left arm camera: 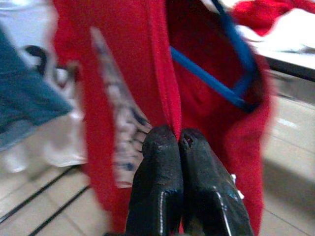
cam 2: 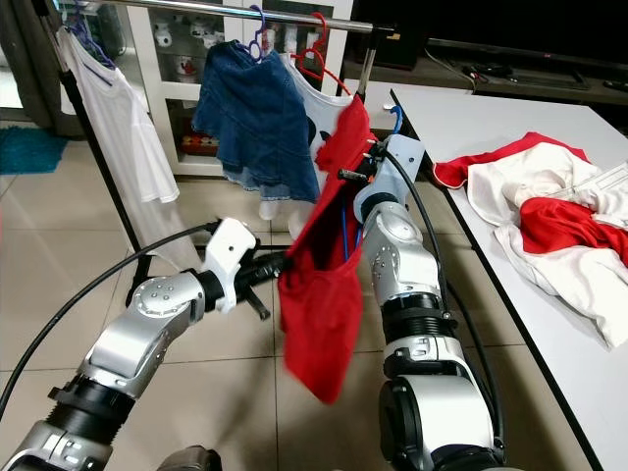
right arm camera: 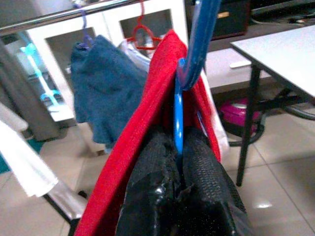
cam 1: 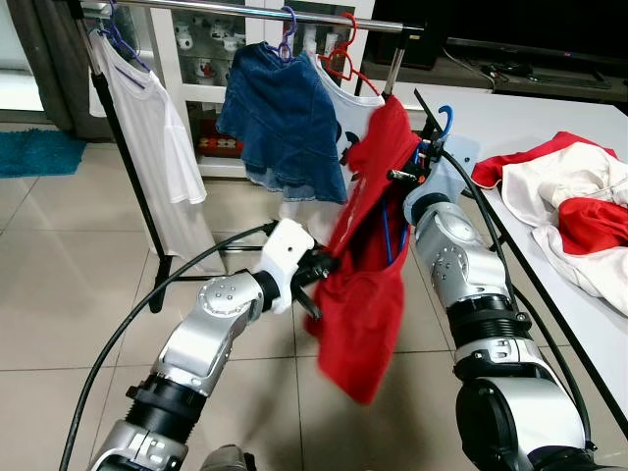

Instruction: Hang hanger

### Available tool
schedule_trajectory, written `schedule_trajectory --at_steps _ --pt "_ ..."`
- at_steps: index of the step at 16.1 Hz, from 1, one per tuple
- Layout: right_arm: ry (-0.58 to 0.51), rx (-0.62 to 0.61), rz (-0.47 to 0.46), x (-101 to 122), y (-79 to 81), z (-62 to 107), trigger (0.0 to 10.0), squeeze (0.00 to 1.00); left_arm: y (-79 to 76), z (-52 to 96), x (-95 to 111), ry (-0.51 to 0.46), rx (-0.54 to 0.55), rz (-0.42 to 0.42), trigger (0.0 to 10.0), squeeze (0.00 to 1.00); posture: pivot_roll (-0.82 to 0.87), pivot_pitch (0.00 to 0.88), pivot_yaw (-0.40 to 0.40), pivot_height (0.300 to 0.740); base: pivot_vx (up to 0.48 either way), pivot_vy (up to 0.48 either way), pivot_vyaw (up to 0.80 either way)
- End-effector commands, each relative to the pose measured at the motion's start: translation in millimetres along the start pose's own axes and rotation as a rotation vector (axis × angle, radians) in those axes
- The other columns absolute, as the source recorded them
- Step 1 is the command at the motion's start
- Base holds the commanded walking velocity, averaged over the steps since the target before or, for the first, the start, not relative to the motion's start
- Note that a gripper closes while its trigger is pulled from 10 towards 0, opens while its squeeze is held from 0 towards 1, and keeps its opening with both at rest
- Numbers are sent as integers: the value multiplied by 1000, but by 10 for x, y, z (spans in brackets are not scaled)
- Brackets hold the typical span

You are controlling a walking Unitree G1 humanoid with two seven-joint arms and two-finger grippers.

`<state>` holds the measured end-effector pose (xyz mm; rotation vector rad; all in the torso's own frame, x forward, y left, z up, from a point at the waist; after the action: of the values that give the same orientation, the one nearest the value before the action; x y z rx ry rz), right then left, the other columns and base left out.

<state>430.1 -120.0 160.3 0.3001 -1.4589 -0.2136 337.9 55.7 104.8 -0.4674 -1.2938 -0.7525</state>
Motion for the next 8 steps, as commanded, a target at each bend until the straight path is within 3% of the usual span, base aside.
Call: schedule_trajectory --at_steps 1,3,5,7,8 --pt "-19 27 21 88 26 -6 10000 0 134 -8 100 -33 73 -20 0 0 -24 0 -121 740 0 0 0" --pt "50 107 93 -50 112 5 10000 0 401 39 227 -85 228 -40 588 0 -19 0 -123 740 0 0 0" --pt "78 150 130 -102 158 22 10000 0 530 80 265 -98 300 -49 39 0 -20 0 -124 740 0 0 0" --pt "86 178 156 -113 193 33 10000 0 476 57 266 -113 265 -27 0 0 -25 0 -122 740 0 0 0" --pt "88 181 156 -105 199 33 10000 0 382 23 258 -115 221 -13 3608 0 -29 0 -119 740 0 0 0"
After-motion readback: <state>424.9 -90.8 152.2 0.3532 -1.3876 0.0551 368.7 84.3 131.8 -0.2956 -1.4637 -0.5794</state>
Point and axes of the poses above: a point about 5 cm out from each wrist's last joint towards the gripper, its own z axis pointing back from the gripper into the wrist, its own x axis along the axis of the wrist's last joint, y = z × x, the point moved 5 cm from there along -z, pointing out of the wrist towards the gripper, and after that the axes turned 1 degree about -z, right-handed, at the moved point
